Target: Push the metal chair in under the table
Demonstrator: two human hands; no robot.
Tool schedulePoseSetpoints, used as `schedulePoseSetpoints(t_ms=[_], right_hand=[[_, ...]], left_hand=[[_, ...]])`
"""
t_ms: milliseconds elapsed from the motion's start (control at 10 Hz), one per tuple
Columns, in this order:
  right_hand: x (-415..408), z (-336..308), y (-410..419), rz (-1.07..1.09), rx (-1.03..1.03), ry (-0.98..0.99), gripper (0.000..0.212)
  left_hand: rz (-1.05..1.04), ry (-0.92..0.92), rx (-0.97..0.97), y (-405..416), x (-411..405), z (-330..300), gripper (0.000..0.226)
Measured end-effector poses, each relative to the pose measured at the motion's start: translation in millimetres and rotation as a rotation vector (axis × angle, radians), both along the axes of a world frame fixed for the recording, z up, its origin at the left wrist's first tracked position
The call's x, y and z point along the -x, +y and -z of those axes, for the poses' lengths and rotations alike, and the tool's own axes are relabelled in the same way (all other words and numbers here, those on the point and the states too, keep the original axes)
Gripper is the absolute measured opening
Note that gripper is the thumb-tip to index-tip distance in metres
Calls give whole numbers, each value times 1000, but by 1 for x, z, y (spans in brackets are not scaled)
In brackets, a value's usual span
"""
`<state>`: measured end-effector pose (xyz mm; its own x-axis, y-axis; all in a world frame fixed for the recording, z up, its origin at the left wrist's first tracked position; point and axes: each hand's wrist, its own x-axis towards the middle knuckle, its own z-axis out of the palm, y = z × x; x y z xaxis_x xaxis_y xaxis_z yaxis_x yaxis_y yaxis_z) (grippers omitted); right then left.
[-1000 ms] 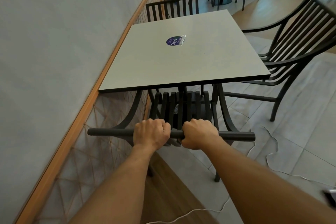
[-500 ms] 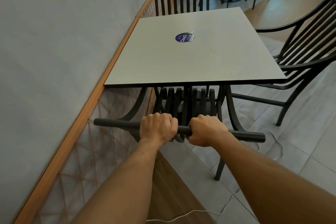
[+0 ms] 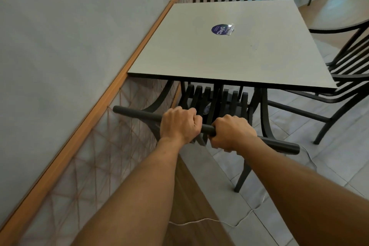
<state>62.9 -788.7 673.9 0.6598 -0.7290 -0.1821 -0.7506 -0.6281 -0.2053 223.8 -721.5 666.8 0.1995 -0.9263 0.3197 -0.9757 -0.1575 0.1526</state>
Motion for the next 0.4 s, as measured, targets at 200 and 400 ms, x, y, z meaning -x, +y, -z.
schedulePoseSetpoints(t_ms=[200,400], right_hand=[[3,-5,0,-35,-95,-63,18],[5,-28,13,-131,-37,-168,49]], left_hand=[[-108,63,24,15,12,12,33],[-242,100,-83,42,8,-26,51]])
